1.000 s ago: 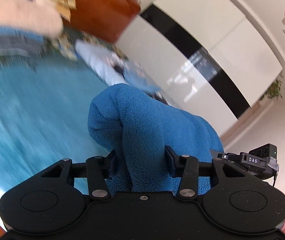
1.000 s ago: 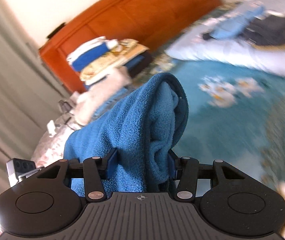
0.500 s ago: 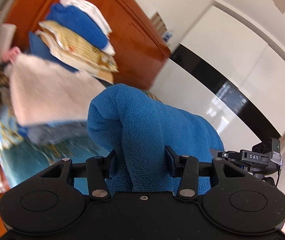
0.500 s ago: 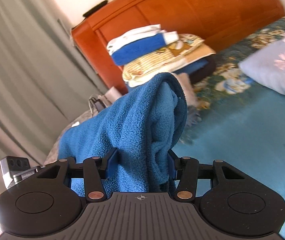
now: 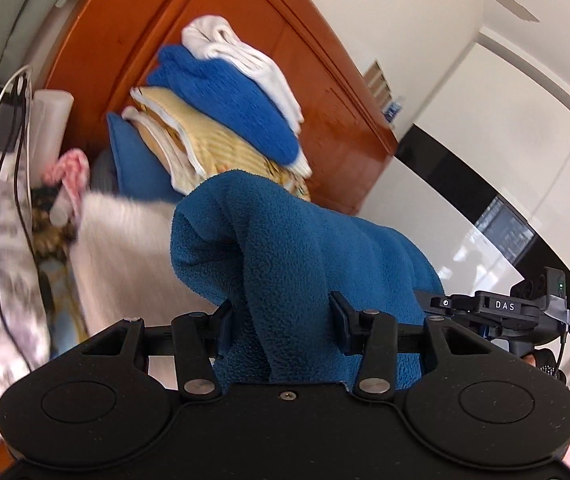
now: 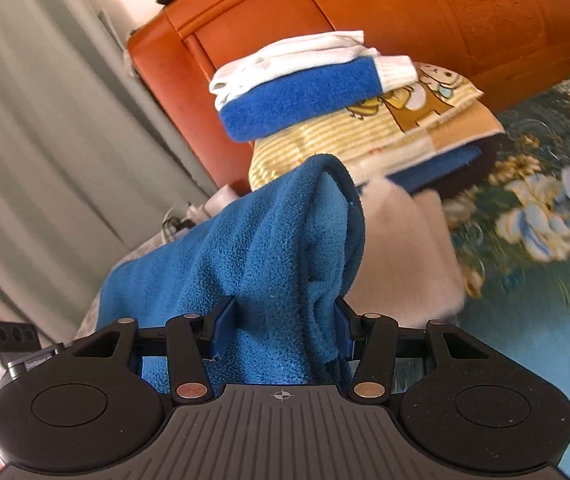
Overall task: Fold clothes
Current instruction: 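Carry the held bundle with both grippers toward the folded stack by the headboard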
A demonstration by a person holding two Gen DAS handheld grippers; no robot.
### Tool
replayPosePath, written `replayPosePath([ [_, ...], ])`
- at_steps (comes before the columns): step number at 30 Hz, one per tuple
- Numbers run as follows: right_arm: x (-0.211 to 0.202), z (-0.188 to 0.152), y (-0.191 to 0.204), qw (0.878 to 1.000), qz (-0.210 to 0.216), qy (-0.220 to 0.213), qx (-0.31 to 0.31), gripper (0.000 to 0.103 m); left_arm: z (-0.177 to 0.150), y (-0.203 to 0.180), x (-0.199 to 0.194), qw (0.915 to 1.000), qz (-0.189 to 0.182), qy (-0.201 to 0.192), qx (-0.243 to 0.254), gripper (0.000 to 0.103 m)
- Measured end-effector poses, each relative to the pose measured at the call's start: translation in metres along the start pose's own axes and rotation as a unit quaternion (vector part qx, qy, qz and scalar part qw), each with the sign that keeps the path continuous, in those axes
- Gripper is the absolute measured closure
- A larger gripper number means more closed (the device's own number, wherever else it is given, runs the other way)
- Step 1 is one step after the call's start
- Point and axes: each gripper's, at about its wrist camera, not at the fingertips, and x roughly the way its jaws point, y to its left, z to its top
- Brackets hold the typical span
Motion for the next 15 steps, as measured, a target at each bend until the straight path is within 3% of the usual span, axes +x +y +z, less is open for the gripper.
replayPosePath([
  [9, 0.074, 0.051, -0.029, 1.0, -0.023, 0.009, -0.009, 0.056, 0.027, 0.034, 0.062, 0.9995, 0.025, -0.017, 0.007, 0.058],
  [15, 0.097, 0.053, -0.044, 1.0, -0.03, 0.008, -0.005, 0.056, 0.034, 0.05, 0.097, 0.999, 0.036, -0.028, 0.006, 0.058],
])
